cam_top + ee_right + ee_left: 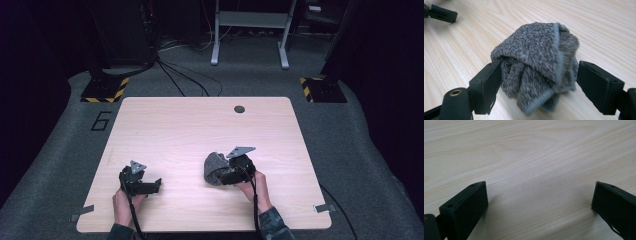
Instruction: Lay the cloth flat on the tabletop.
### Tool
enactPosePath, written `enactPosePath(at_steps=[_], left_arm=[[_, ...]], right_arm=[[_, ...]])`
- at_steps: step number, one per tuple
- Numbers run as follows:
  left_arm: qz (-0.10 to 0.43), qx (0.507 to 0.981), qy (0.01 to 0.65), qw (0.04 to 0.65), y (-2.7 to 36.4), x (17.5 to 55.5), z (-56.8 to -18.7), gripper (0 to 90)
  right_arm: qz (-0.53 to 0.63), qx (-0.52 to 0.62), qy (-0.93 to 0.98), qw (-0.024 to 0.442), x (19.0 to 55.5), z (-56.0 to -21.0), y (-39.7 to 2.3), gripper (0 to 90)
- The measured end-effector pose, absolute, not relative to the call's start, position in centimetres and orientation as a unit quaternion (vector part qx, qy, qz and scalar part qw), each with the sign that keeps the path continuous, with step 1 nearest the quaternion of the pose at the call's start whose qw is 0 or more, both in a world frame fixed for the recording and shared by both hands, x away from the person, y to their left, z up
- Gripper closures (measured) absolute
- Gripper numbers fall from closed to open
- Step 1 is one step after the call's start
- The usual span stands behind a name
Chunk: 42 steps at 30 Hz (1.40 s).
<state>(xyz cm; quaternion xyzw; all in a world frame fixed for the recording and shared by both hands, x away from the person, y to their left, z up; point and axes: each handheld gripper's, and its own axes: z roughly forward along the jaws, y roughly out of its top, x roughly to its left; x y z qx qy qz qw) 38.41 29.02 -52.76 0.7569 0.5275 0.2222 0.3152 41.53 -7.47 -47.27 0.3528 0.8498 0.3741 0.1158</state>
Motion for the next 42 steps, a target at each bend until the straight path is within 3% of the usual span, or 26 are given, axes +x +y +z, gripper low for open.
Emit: enactPosePath(at_steps=[11, 22, 32, 34, 36, 42], left_arm=[[0.198, 0.799, 0.435, 0.365, 23.6, 39.3, -48.1, 3.8], [0.175, 0.849, 0.324, 0.378, 15.6, 40.7, -45.4, 13.2], [0.143, 0.868, 0.288, 0.377, 12.2, 41.7, -46.0, 23.9], [0.142, 0.871, 0.285, 0.374, 11.8, 42.0, -46.3, 29.8], [0.141, 0.872, 0.287, 0.371, 11.6, 42.1, -46.6, 42.1], [0.148, 0.865, 0.287, 0.384, 11.7, 42.2, -46.9, 66.5]], right_arm=[[0.388, 0.374, 0.834, 0.117, 40.3, -47.3, -9.8, 24.7], [0.394, 0.372, 0.832, 0.120, 38.8, -47.8, -9.1, 48.4], [0.387, 0.372, 0.833, 0.137, 38.7, -47.9, -8.2, 58.1], [0.380, 0.372, 0.836, 0.139, 38.8, -48.0, -7.9, 59.1], [0.378, 0.368, 0.838, 0.142, 39.1, -48.3, -7.7, 64.6], [0.365, 0.377, 0.839, 0.143, 39.6, -48.8, -7.7, 76.9]])
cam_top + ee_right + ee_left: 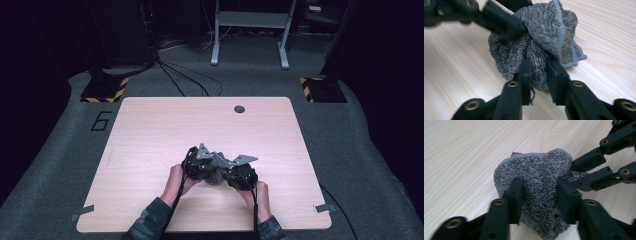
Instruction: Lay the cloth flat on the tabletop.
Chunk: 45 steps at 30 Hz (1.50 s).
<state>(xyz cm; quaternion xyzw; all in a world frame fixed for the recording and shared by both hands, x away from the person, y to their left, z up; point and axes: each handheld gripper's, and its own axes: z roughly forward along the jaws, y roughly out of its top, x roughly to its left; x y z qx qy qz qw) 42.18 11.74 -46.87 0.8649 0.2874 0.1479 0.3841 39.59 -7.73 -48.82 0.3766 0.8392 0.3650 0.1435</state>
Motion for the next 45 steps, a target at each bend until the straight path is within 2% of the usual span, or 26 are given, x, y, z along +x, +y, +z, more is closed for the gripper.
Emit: enactPosePath(at_steps=[2, 5, 17, 29, 31, 33, 36, 38, 40, 45], left_arm=[[0.152, 0.860, 0.291, 0.391, 12.1, 42.2, -46.8, 74.6], [0.155, 0.850, 0.302, 0.403, 12.5, 42.2, -46.7, 79.2], [0.133, 0.812, 0.357, 0.443, 16.1, 42.5, -47.2, 79.4], [0.115, 0.801, 0.410, 0.420, 19.1, 42.5, -49.8, 79.0], [0.109, 0.798, 0.423, 0.414, 19.7, 42.6, -50.3, 76.4], [0.108, 0.792, 0.438, 0.412, 20.0, 42.6, -50.6, 69.3], [0.110, 0.786, 0.452, 0.408, 20.5, 42.5, -50.3, 47.2], [0.121, 0.779, 0.455, 0.413, 20.8, 42.2, -49.9, 37.8], [0.131, 0.776, 0.452, 0.419, 20.8, 42.0, -49.3, 32.6], [0.144, 0.786, 0.426, 0.425, 19.7, 41.6, -47.6, 28.4]], right_arm=[[0.367, 0.378, 0.837, 0.146, 39.6, -48.9, -7.9, 79.1], [0.370, 0.381, 0.834, 0.150, 39.5, -48.8, -8.2, 80.1], [0.368, 0.390, 0.828, 0.167, 39.0, -47.9, -10.4, 80.2], [0.353, 0.393, 0.837, 0.146, 37.8, -49.0, -10.7, 78.5], [0.349, 0.387, 0.842, 0.139, 37.5, -49.3, -10.8, 76.2], [0.350, 0.383, 0.845, 0.128, 37.4, -49.6, -10.8, 72.4], [0.365, 0.385, 0.840, 0.116, 37.1, -49.3, -11.2, 62.7], [0.383, 0.386, 0.832, 0.112, 37.0, -48.7, -11.7, 58.9], [0.394, 0.386, 0.825, 0.119, 37.1, -47.9, -12.1, 58.1], [0.399, 0.400, 0.816, 0.123, 39.0, -47.4, -12.9, 58.1]])
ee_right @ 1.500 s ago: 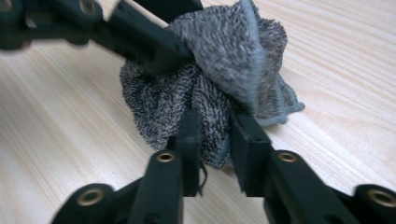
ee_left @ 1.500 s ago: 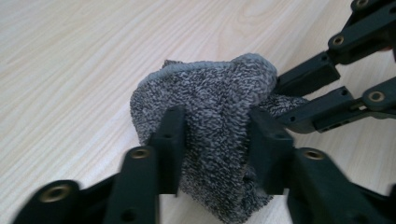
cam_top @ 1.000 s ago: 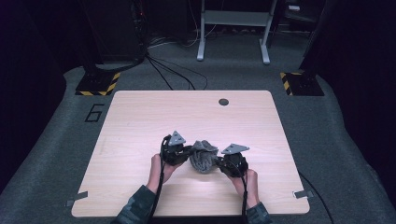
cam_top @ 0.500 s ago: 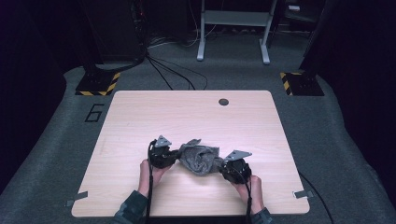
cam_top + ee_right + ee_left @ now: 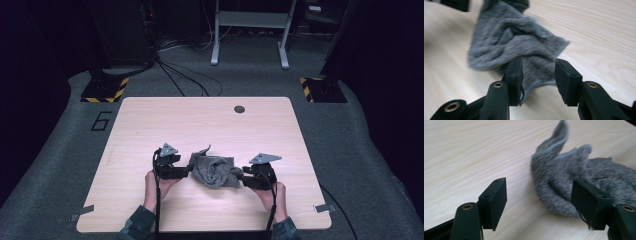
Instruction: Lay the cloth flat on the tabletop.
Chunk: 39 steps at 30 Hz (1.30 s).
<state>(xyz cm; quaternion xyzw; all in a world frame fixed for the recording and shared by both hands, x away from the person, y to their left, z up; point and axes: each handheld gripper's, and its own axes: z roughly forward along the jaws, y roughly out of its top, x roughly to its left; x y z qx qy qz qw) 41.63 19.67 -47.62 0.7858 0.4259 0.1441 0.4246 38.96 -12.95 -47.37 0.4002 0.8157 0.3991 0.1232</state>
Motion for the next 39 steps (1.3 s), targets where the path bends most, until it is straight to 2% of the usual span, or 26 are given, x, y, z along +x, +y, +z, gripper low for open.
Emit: enactPosePath(at_steps=[10, 18, 25, 26, 32, 35, 39], left_arm=[[0.138, 0.811, 0.367, 0.435, 15.2, 42.2, -45.4, 24.4], [0.153, 0.844, 0.326, 0.397, 11.4, 42.8, -46.3, 30.9], [0.163, 0.864, 0.326, 0.348, 10.1, 44.0, -48.1, 34.5], [0.168, 0.865, 0.328, 0.342, 10.1, 44.1, -48.3, 35.9], [0.187, 0.867, 0.323, 0.330, 10.1, 44.1, -49.1, 57.4], [0.182, 0.865, 0.322, 0.338, 10.4, 44.1, -49.3, 69.4], [0.175, 0.857, 0.325, 0.360, 11.0, 43.9, -49.2, 77.2]], right_arm=[[0.373, 0.412, 0.821, 0.133, 44.0, -48.0, -11.8, 59.8], [0.345, 0.412, 0.832, 0.140, 46.7, -49.2, -10.3, 60.2], [0.329, 0.415, 0.837, 0.139, 47.3, -50.2, -9.6, 60.8], [0.330, 0.416, 0.837, 0.134, 47.3, -50.3, -9.5, 60.9], [0.313, 0.413, 0.843, 0.142, 47.3, -50.9, -9.1, 65.0], [0.314, 0.408, 0.845, 0.142, 47.3, -50.9, -9.1, 72.0], [0.318, 0.402, 0.847, 0.141, 47.0, -51.0, -8.9, 80.1]])
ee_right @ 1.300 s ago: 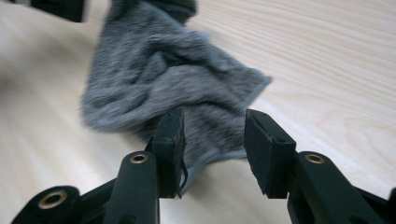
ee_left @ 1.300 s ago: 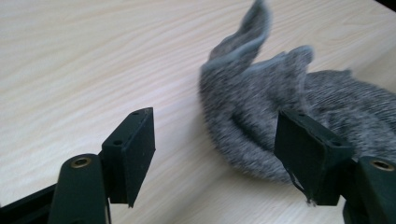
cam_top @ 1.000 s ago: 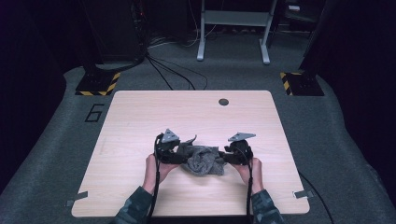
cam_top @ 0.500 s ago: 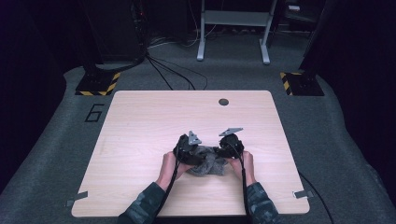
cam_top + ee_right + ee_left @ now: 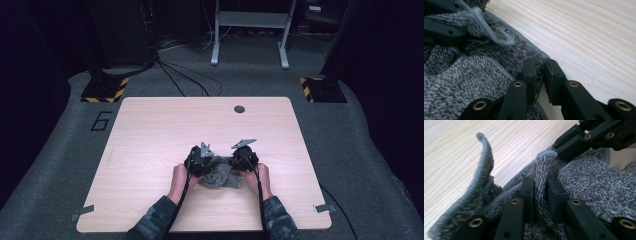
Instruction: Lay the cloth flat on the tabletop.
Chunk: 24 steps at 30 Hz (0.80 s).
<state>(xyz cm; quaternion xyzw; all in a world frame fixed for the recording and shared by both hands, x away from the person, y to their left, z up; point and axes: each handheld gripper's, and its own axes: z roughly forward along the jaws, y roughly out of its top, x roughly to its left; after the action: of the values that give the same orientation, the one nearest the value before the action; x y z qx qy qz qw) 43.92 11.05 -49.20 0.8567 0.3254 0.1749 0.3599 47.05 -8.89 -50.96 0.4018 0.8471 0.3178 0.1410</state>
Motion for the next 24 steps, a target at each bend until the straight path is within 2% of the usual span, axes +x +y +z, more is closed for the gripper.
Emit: enactPosePath(at_steps=[14, 24], left_arm=[[0.169, 0.836, 0.335, 0.400, 13.3, 43.4, -48.6, 86.2], [0.175, 0.826, 0.336, 0.418, 14.3, 42.9, -48.2, 87.6]], right_arm=[[0.325, 0.402, 0.840, 0.166, 46.2, -50.0, -9.8, 85.3], [0.335, 0.414, 0.828, 0.179, 45.6, -49.0, -11.1, 85.7]])
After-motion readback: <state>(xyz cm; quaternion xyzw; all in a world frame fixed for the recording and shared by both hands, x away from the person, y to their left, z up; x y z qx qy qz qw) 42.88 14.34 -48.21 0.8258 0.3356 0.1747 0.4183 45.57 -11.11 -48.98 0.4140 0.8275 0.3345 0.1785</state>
